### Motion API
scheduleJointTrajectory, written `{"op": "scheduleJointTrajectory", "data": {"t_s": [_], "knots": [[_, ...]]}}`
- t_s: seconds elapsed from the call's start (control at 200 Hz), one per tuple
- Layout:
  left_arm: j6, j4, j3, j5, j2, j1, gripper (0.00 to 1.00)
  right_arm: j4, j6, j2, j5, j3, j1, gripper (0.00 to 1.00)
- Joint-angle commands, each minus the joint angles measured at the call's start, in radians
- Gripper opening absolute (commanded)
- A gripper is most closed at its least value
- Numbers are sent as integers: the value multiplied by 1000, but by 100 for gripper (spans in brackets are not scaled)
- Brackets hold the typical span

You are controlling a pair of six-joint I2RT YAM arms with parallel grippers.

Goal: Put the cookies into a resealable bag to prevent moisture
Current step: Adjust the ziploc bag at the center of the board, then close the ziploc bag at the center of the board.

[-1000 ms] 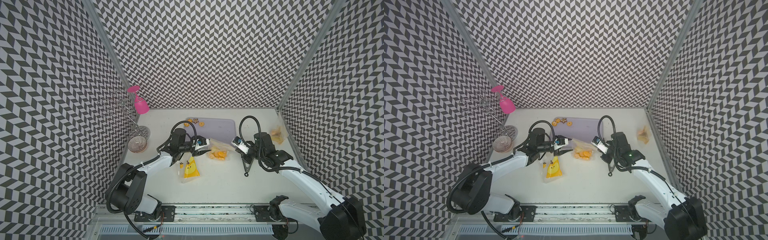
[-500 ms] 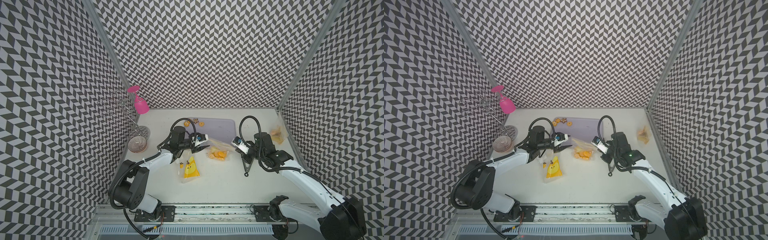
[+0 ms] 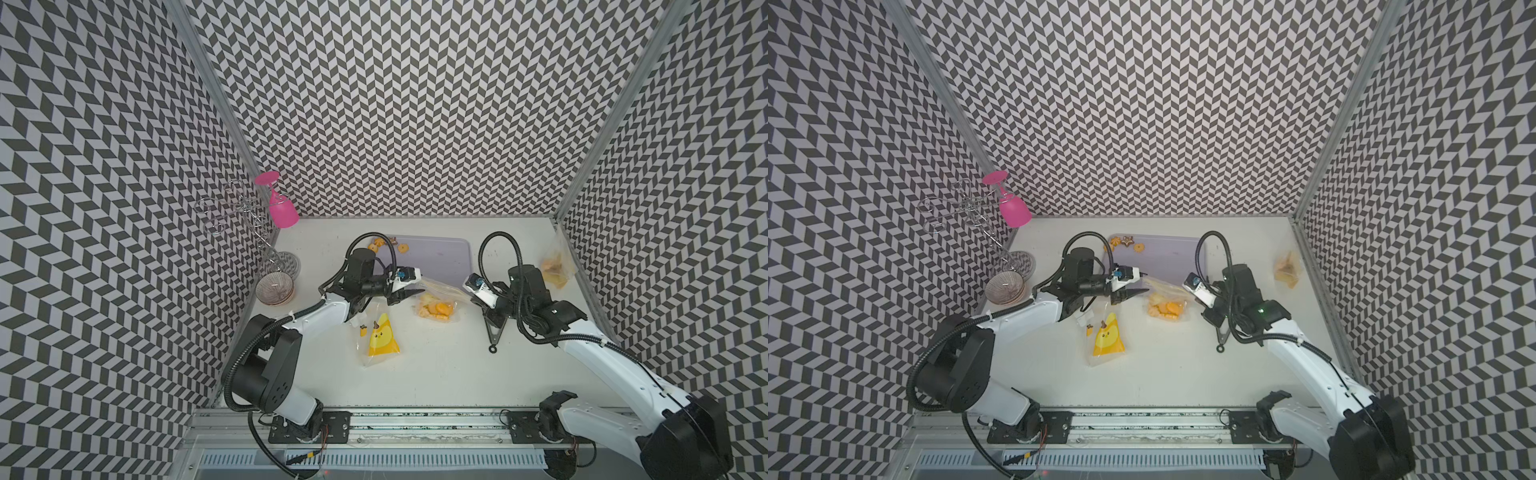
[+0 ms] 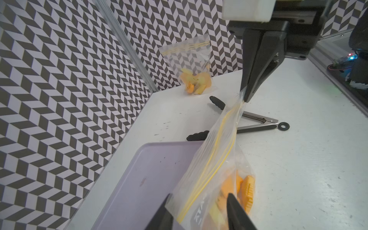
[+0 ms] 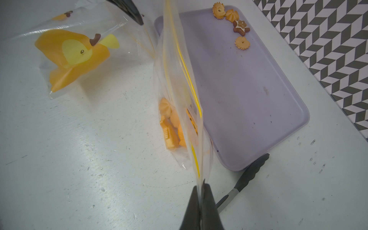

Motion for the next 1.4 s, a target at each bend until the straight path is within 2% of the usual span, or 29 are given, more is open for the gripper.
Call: {"op": "scheduleJointTrajectory", "data": {"t_s": [0.0, 0.115, 0.571, 0.756, 0.911, 0.981, 1.041, 1.151, 1.192, 1.267, 1.392], "knots": [[27, -49, 29, 39, 21, -5, 36, 33, -6, -27, -16, 12, -2, 0], [37, -67, 35, 39, 24, -6, 29, 33, -5, -27, -12, 12, -2, 0], [33, -52, 20, 37, -6, -4, 26, 30, -6, -22, 4, 10, -2, 0], [18, -34, 14, 33, -12, -2, 22, 25, -10, -19, 12, 12, -2, 0], [20, -33, 12, 35, -17, -2, 11, 15, -16, -13, 24, 18, -3, 0], [21, -32, 9, 37, -19, -1, 0, 3, -18, -9, 41, 27, -2, 0], [24, -33, 6, 34, -21, 1, 0, -17, -27, -7, 72, 41, -2, 0], [23, -27, -1, 36, -26, 5, 0, -100, -114, 17, 105, 81, -2, 29], [22, -22, -4, 38, -27, 5, 0, -136, -139, 38, 112, 106, -3, 35], [20, -21, -4, 43, -27, 5, 0, -175, -156, 85, 112, 150, -3, 40], [19, -23, -7, 41, -26, 5, 0, -171, -165, 139, 86, 186, -3, 39]]}}
